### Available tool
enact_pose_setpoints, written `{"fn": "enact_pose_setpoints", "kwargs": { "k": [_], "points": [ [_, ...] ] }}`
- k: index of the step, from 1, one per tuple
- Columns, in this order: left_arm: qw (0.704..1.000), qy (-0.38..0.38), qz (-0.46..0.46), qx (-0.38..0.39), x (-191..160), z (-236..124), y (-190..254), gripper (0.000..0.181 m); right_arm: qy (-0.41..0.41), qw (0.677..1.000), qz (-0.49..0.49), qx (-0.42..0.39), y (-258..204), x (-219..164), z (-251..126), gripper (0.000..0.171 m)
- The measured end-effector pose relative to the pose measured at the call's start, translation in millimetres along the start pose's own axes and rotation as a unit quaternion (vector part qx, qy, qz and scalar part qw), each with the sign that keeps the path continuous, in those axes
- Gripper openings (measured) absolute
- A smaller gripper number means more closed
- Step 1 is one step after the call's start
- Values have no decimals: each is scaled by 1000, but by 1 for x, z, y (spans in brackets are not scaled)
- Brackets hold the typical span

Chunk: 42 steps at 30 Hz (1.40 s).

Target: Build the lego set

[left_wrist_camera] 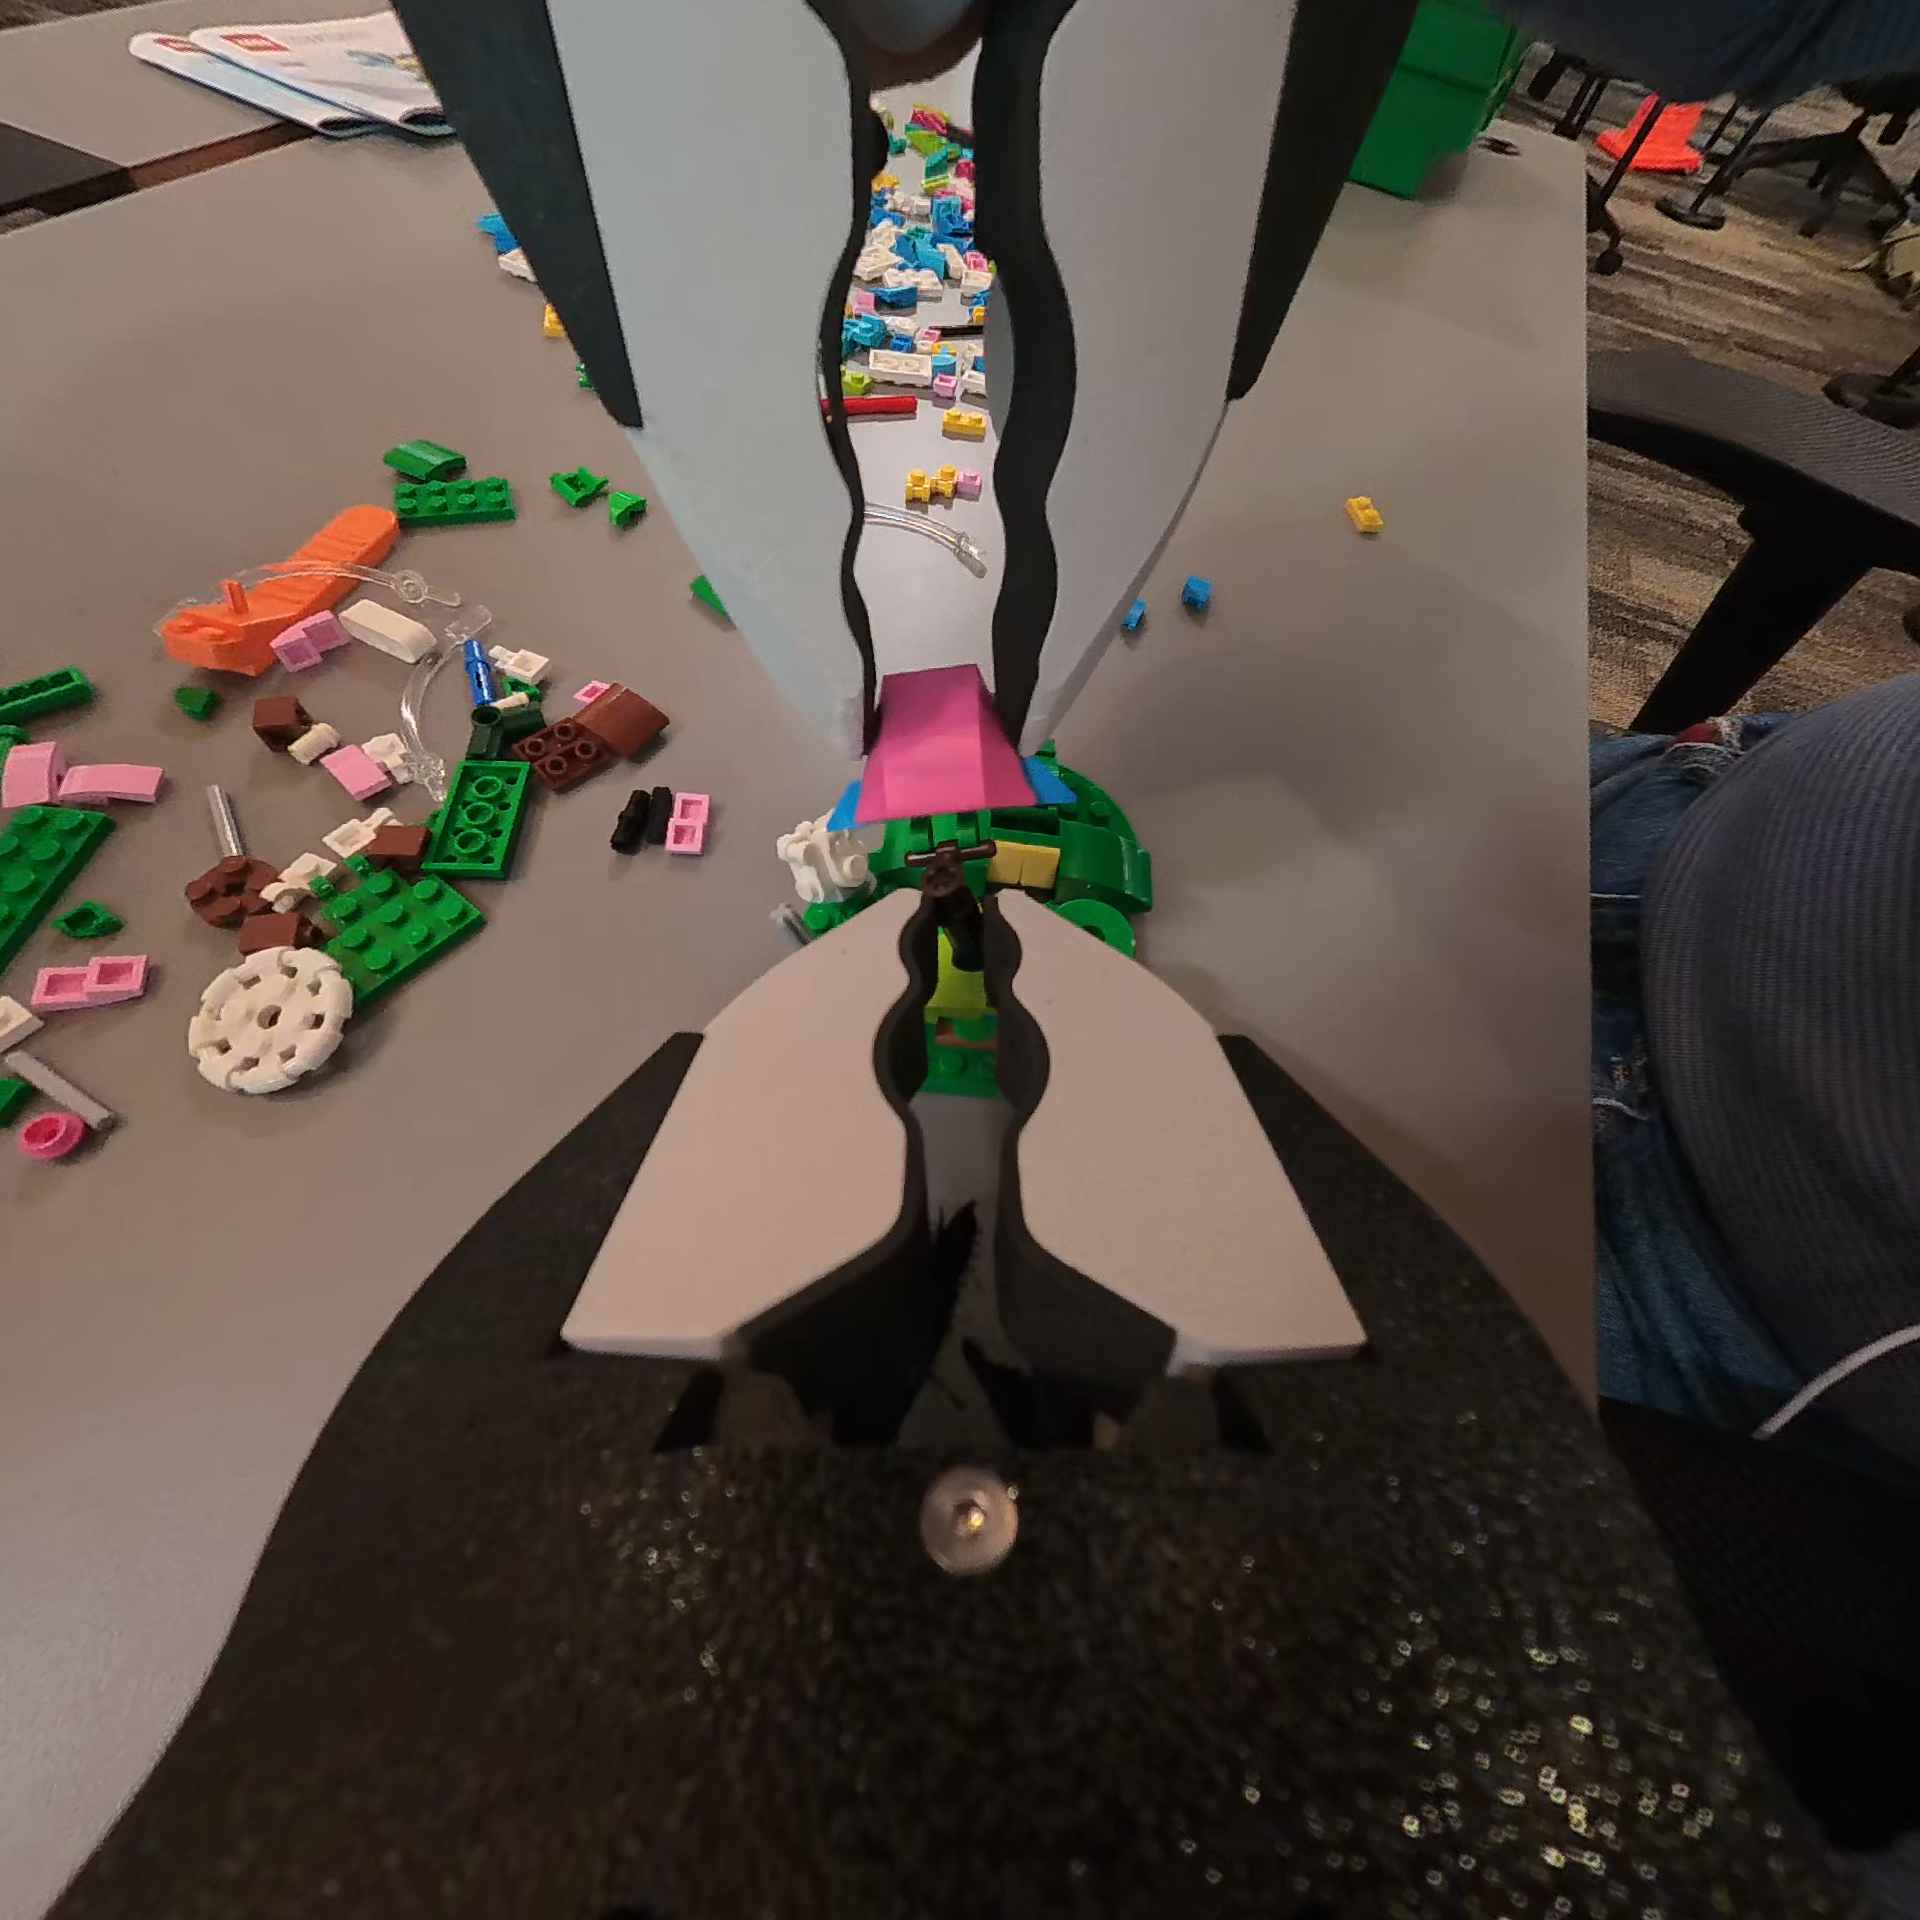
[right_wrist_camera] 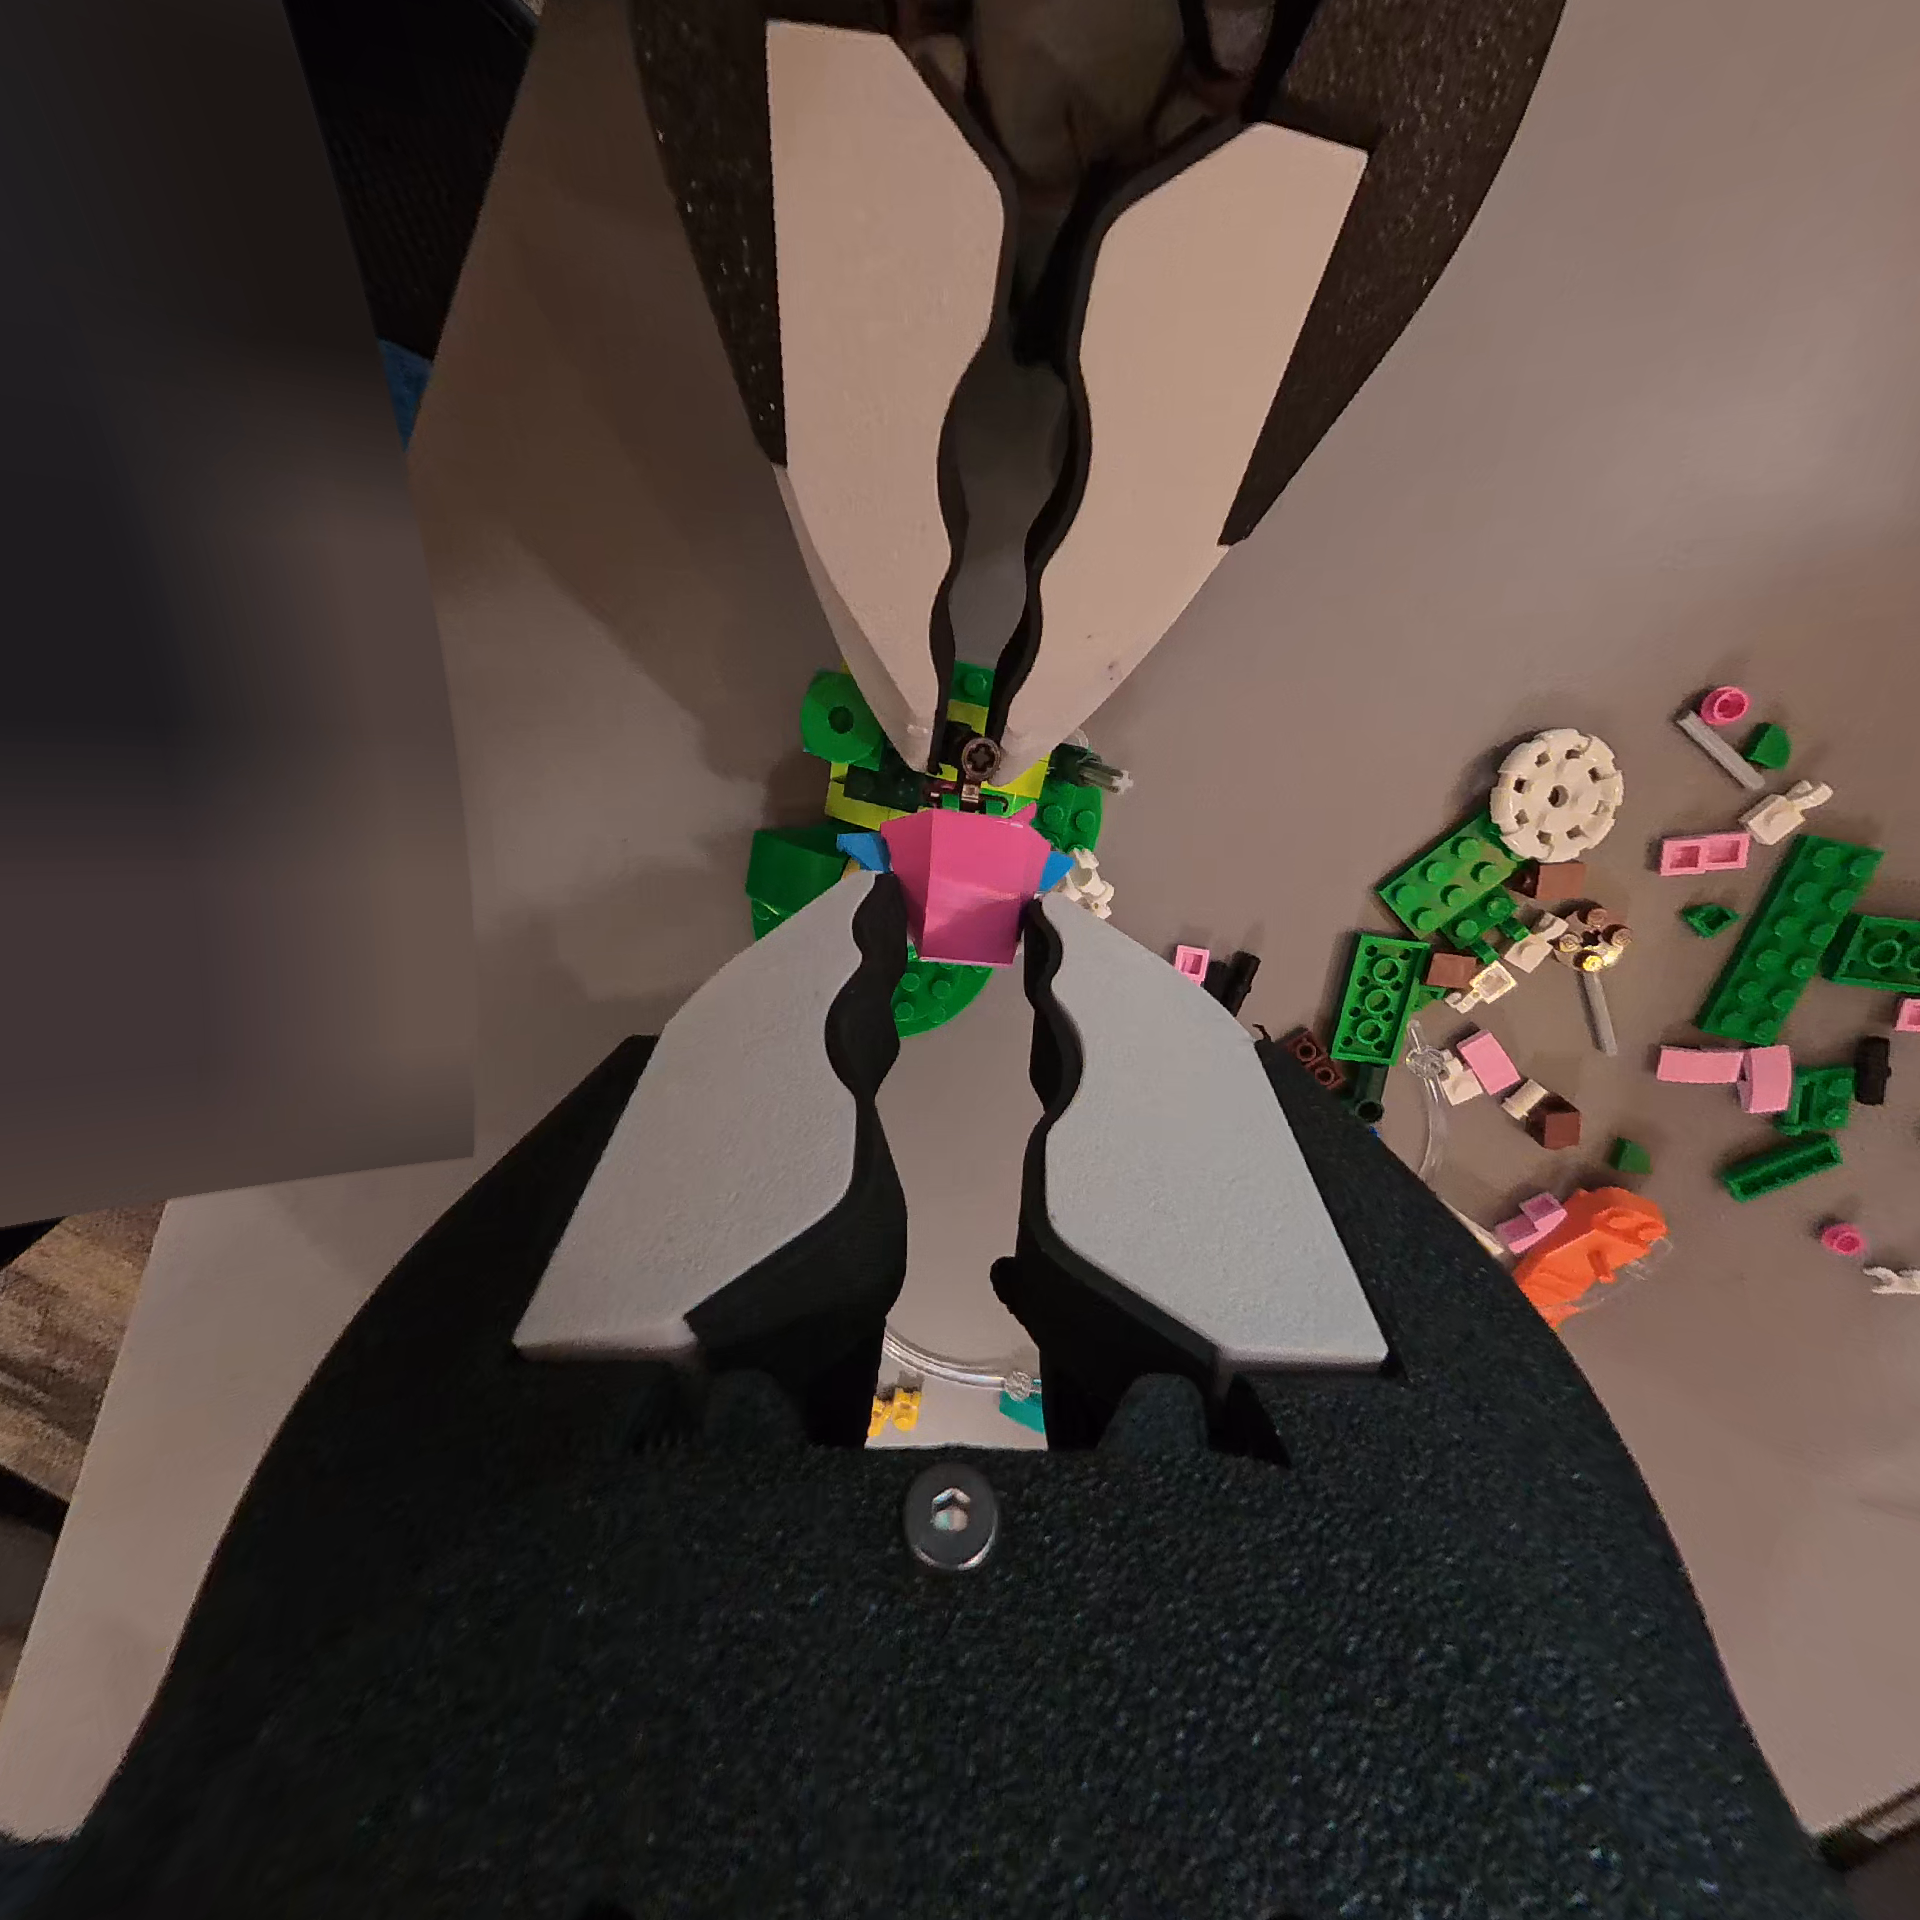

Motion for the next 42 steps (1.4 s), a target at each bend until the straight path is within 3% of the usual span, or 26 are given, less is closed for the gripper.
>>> {"fn": "enact_pose_setpoints", "kwargs": {
  "k": [13,42],
  "points": [
    [1000,0,-1,-1,0,0,0,8,23,1000,7,16,2,3,-3,21],
    [1000,-3,-2,-3,-1,1,0,8,-14,998,3,62,5,6,-3,21]
  ]
}}
Point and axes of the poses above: each gripper's, where its closed fingertips meet, z out along the fingers, x out of its top, y = z × x across the jaws, the point moved 3 cm from there along -z, back along the fingers, and after that the axes turned 12 degrees about -y, right-handed, at the moved point
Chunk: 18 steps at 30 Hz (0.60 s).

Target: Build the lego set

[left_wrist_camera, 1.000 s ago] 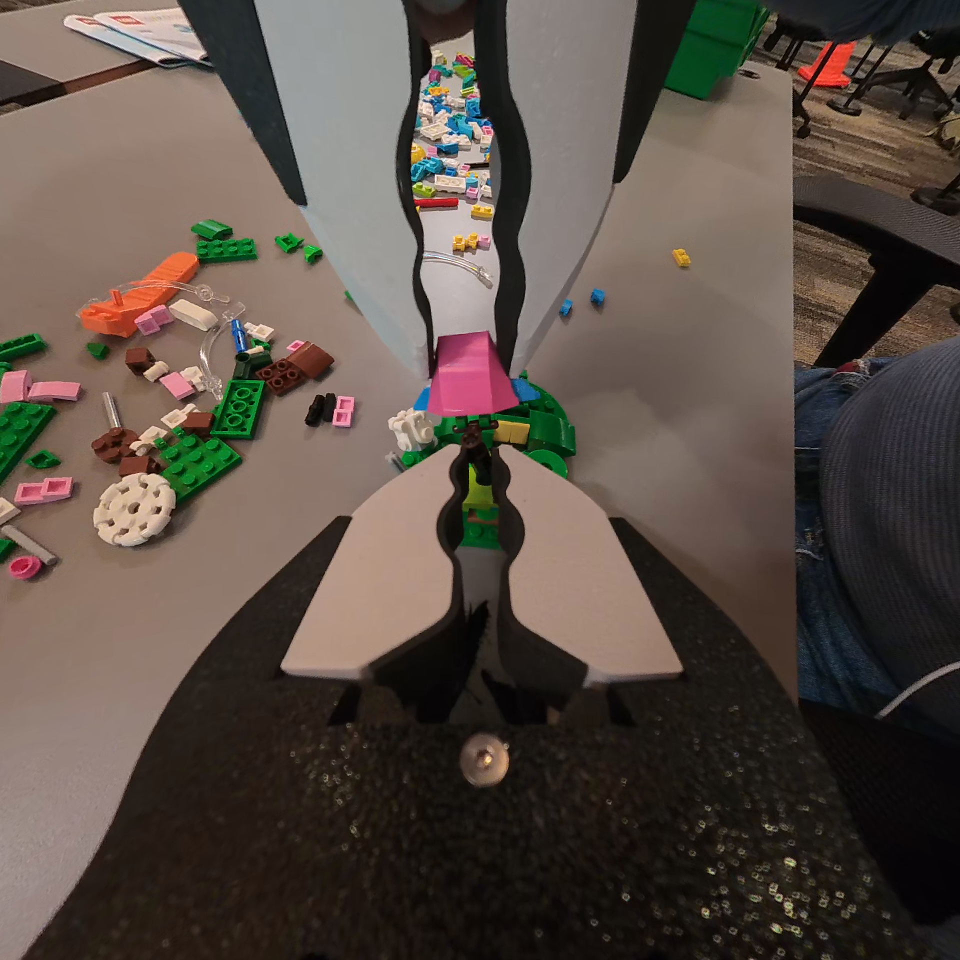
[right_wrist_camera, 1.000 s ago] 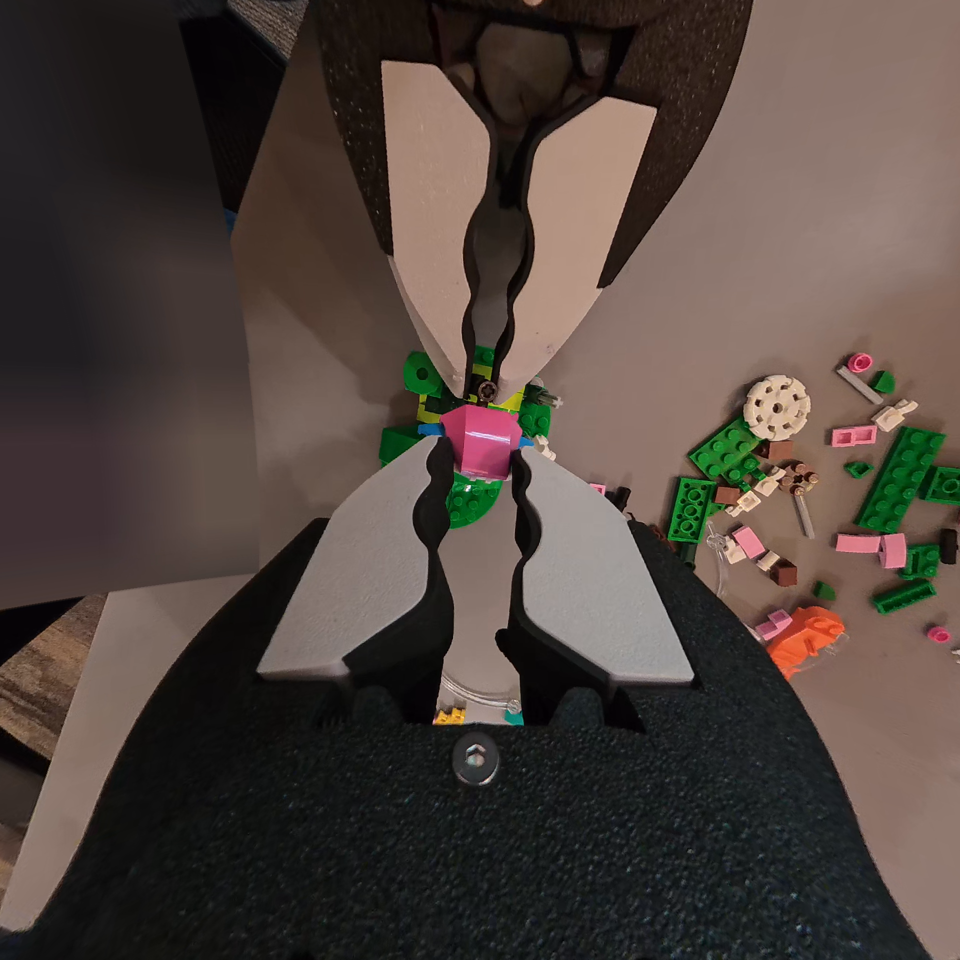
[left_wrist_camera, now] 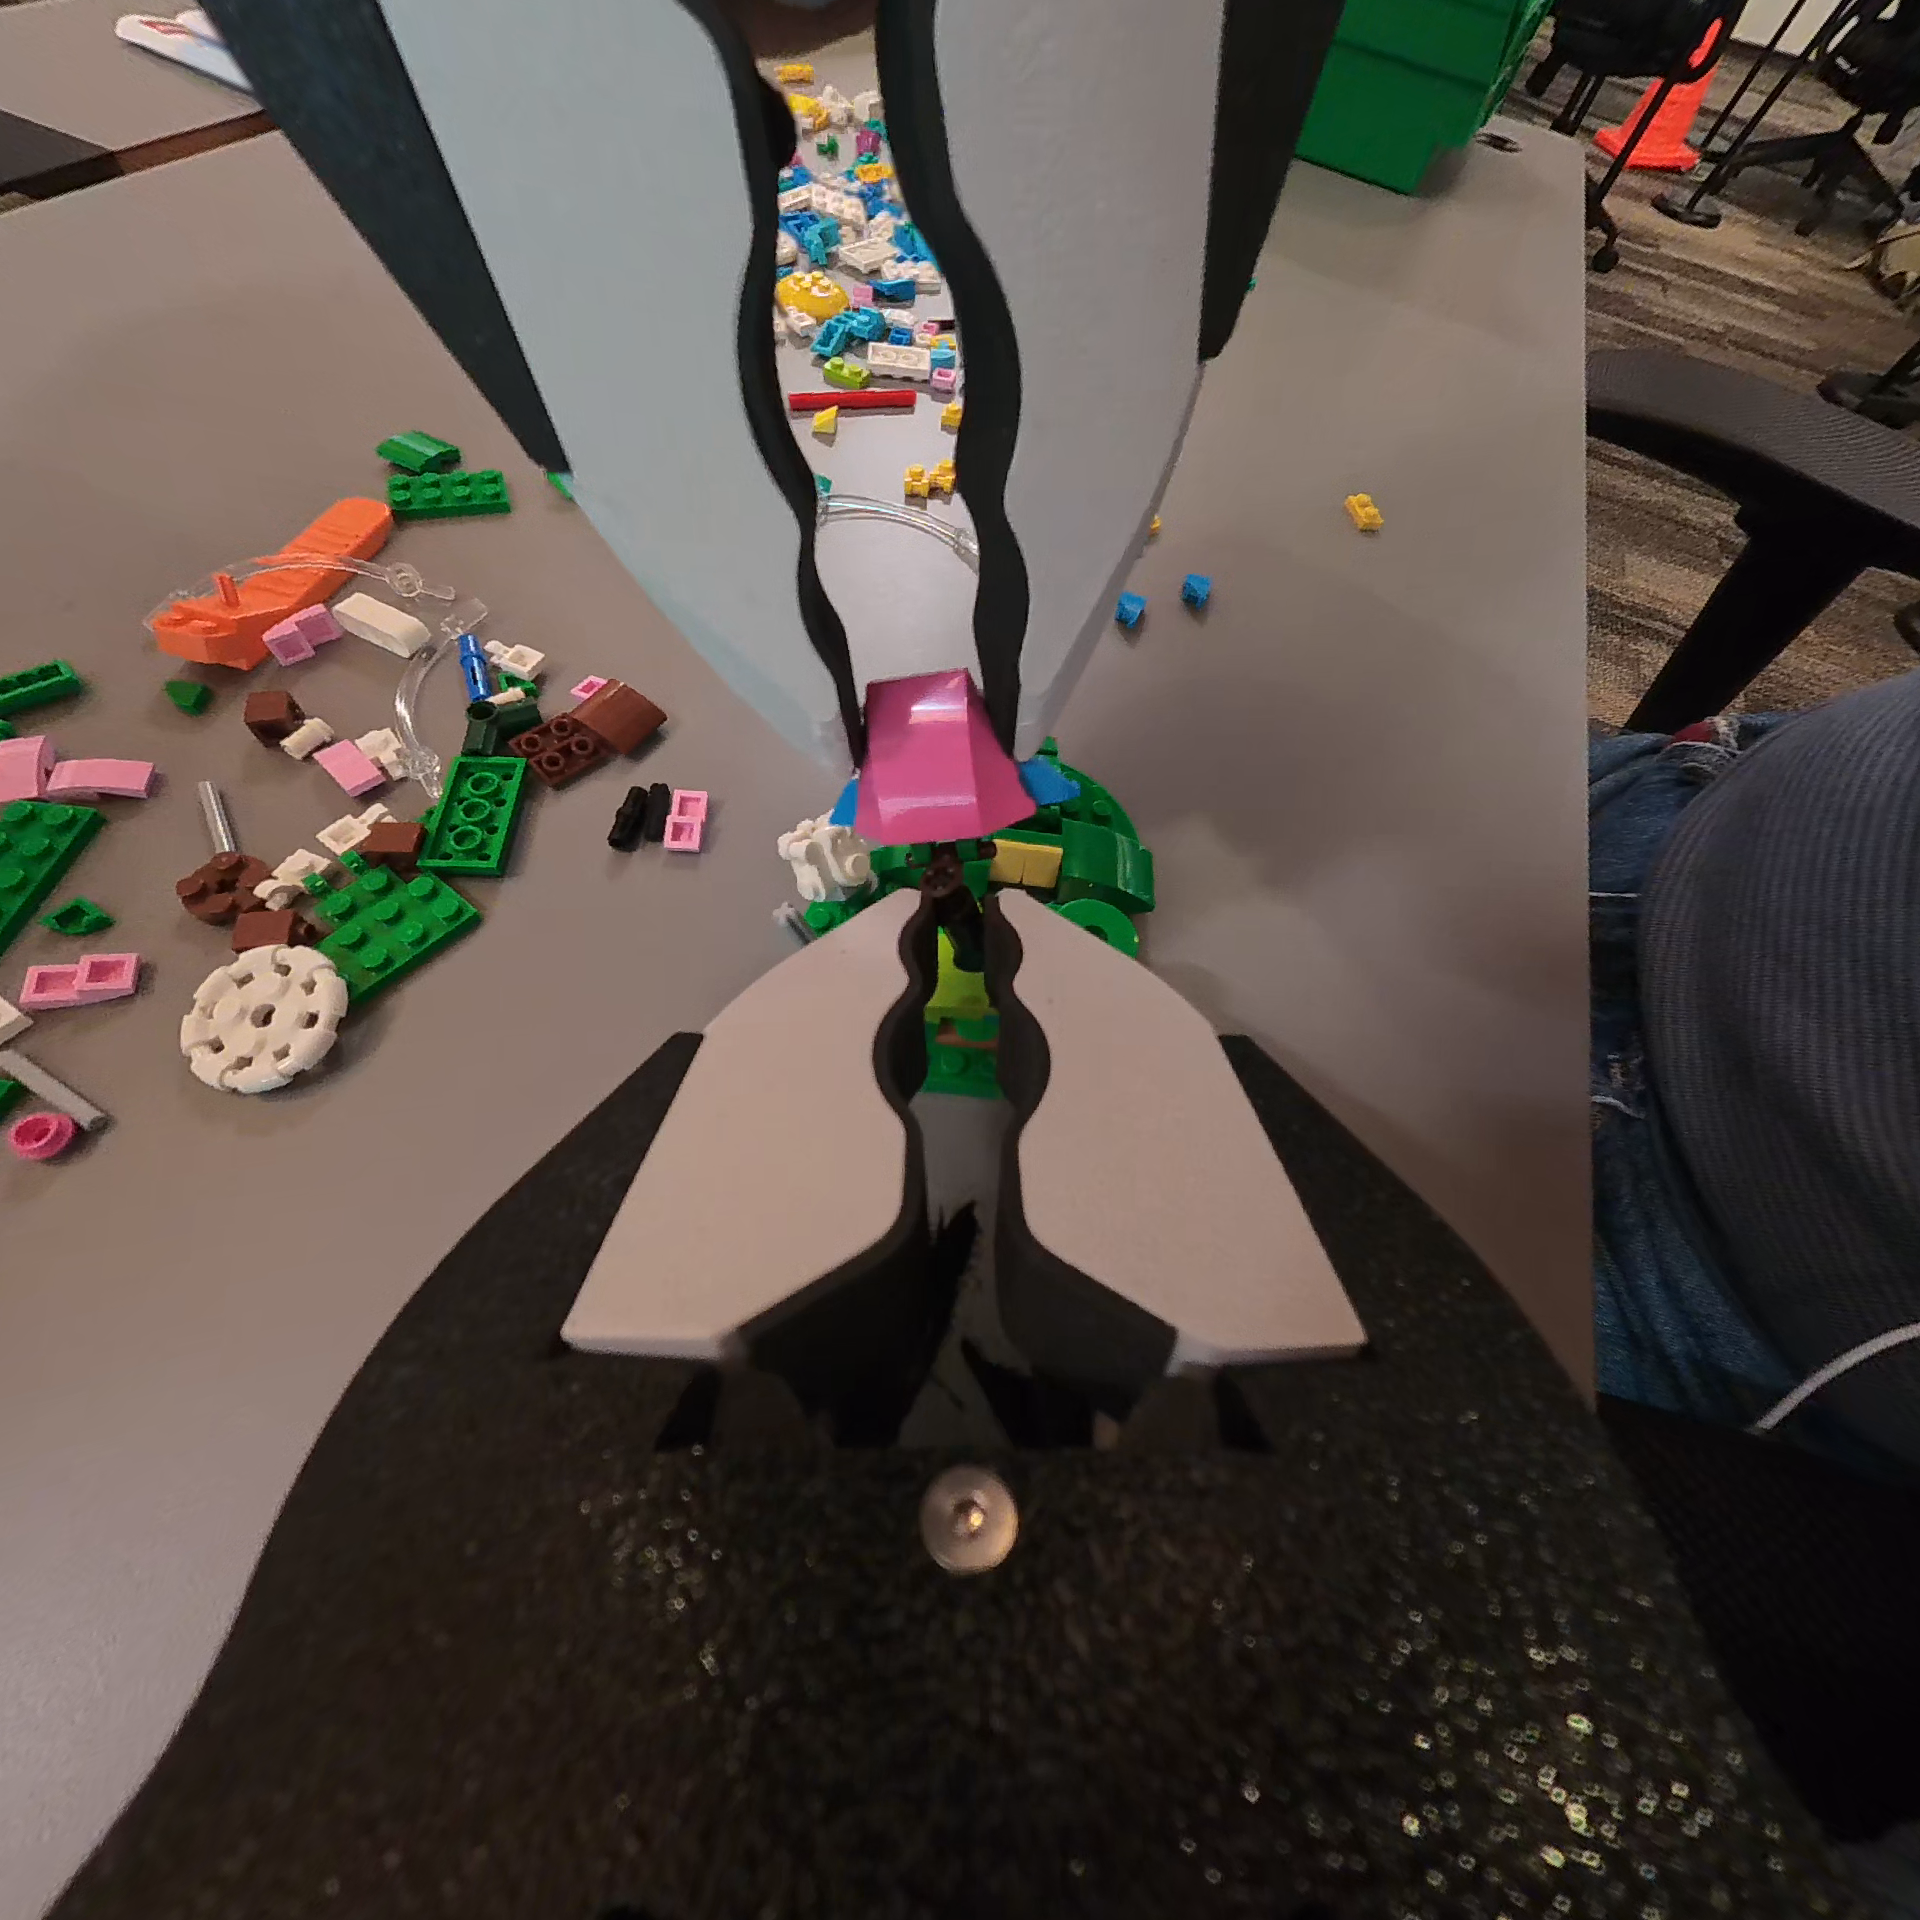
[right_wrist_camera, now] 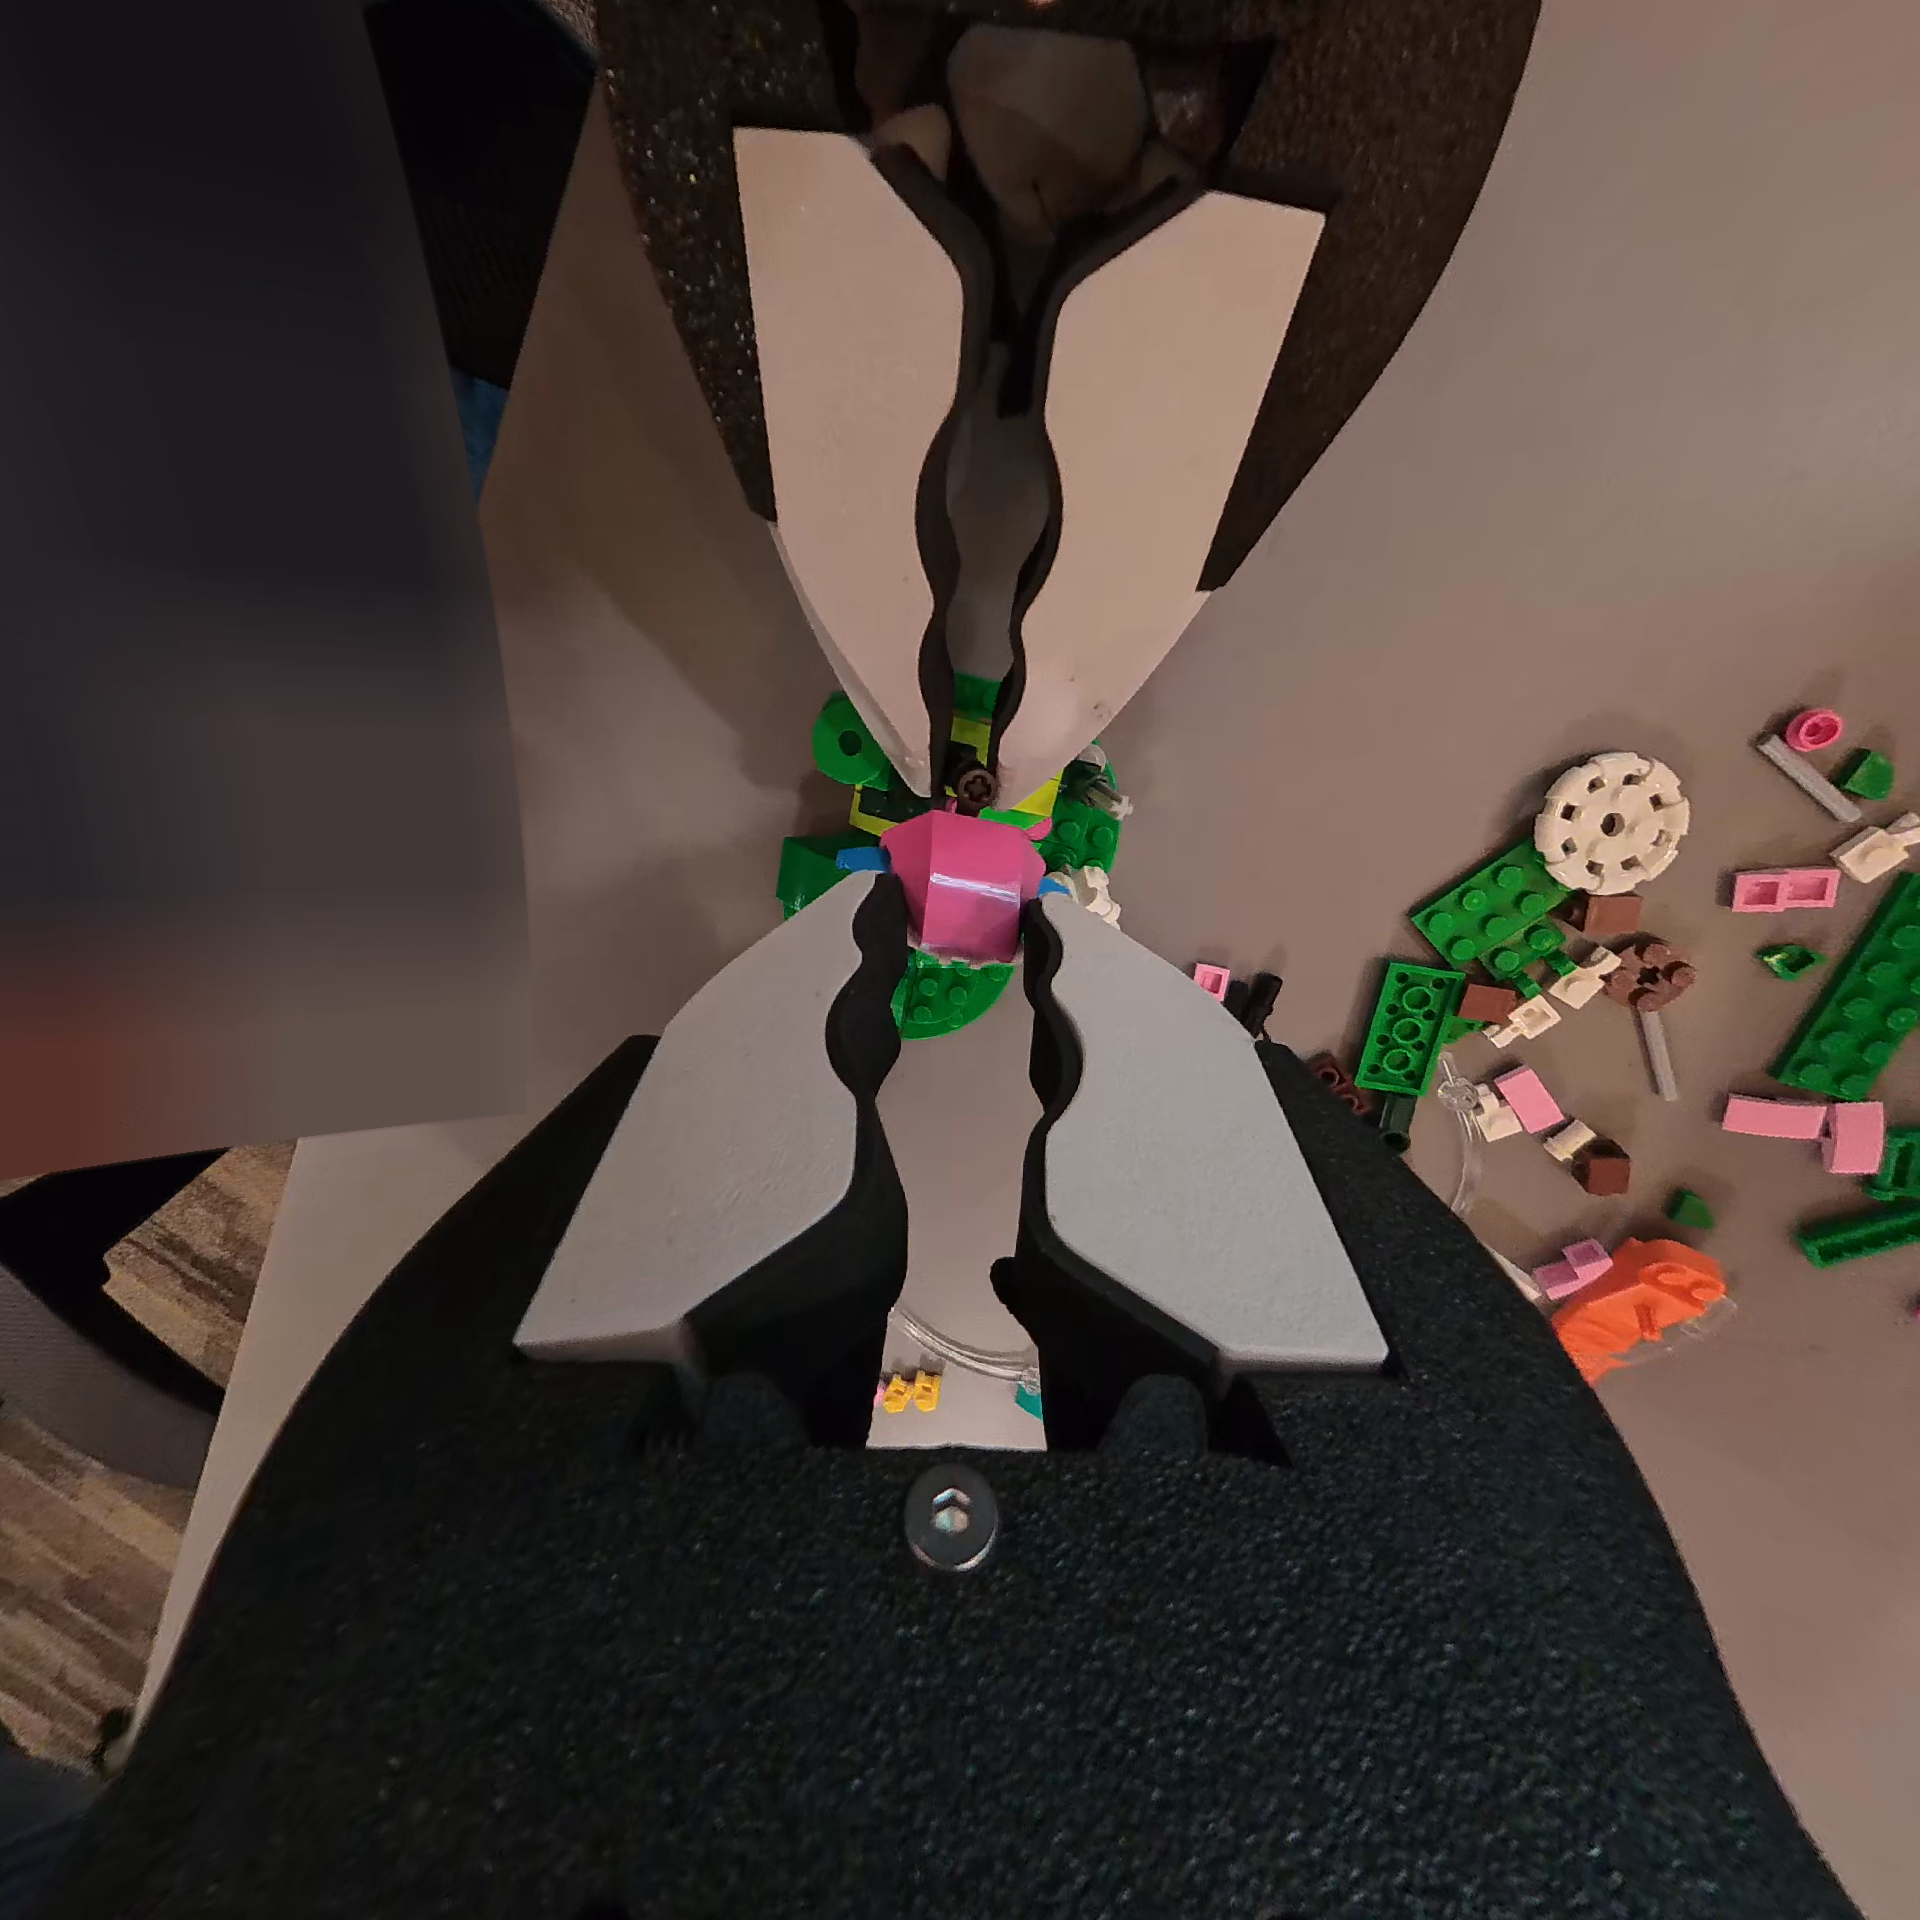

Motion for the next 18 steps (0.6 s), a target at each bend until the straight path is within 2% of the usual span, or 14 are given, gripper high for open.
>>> {"fn": "enact_pose_setpoints", "kwargs": {
  "k": [6,9,11,18],
  "points": [
    [1000,-1,-1,1,0,0,0,8,0,1000,6,14,1,-3,3,21],
    [1000,-1,-2,1,0,0,-1,8,-26,999,-1,21,-1,-7,21,22],
    [1000,0,-1,2,0,0,-1,8,-21,999,1,30,-1,-6,30,21],
    [1000,2,-6,-4,1,0,-1,8,7,999,10,34,-2,-8,28,20]
  ]
}}
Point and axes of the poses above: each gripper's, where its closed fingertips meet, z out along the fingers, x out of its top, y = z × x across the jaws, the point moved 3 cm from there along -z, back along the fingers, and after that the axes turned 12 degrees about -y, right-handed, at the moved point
